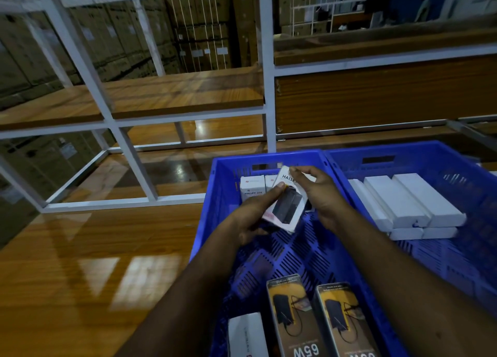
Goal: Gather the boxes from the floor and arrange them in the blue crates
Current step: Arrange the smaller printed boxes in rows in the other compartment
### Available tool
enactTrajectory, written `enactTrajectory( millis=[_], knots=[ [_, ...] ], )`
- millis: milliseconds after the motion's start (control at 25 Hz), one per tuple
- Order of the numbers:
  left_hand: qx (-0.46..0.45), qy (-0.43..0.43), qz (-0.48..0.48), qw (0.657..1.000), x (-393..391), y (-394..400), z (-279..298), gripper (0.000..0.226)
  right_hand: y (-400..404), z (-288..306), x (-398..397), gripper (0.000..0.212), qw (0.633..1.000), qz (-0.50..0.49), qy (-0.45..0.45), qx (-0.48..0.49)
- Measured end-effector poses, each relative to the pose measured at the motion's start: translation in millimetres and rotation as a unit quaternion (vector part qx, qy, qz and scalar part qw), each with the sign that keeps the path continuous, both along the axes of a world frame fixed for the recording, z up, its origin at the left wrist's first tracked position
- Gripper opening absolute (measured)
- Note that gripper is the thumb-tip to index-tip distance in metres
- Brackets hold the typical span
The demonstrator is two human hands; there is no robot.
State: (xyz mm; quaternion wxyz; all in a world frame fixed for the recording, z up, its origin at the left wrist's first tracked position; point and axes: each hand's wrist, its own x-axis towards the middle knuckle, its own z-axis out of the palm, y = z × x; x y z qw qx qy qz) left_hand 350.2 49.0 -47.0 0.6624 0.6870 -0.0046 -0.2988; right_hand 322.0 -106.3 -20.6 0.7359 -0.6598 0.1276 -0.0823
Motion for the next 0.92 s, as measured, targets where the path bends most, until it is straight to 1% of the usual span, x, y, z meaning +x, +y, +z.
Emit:
enactTrajectory(
  millis=[80, 160, 280, 360, 520, 640, 720, 800, 920],
  knots=[
    [-0.024, -0.009, 0.014, 1.000, 1, -2, -2, 0.053, 1, 3, -2, 0.026, 1.000, 0.004, -0.002, -0.007],
    [-0.064, 0.001, 0.032, 0.997, 2, -4, -1, 0.046, 2, 5, -4, 0.030, 1.000, 0.013, 0.008, -0.004],
    [-0.066, 0.019, 0.060, 0.996, 5, -4, -5, 0.055, 3, 5, -4, 0.041, 0.999, 0.027, 0.016, 0.016],
    [-0.070, 0.028, 0.074, 0.994, 8, -4, -8, 0.056, 3, 3, -3, 0.045, 0.999, 0.028, 0.019, 0.027],
    [-0.081, 0.040, 0.101, 0.991, 10, -4, -7, 0.052, 1, -2, 1, 0.037, 0.998, 0.020, 0.018, 0.050],
    [-0.096, 0.033, 0.110, 0.989, 10, -6, -4, 0.038, -3, -9, 6, 0.034, 0.996, 0.034, 0.040, 0.068],
    [-0.096, 0.025, 0.122, 0.988, 11, -6, -3, 0.031, -4, -17, 10, 0.028, 0.994, 0.062, 0.073, 0.052],
    [-0.081, 0.010, 0.127, 0.988, 13, -5, -6, 0.034, -3, -23, 11, 0.022, 0.988, 0.093, 0.120, 0.024],
    [-0.057, 0.002, 0.117, 0.991, 15, -4, -10, 0.037, -2, -30, 12, 0.029, 0.975, 0.126, 0.175, -0.044]
  ],
)
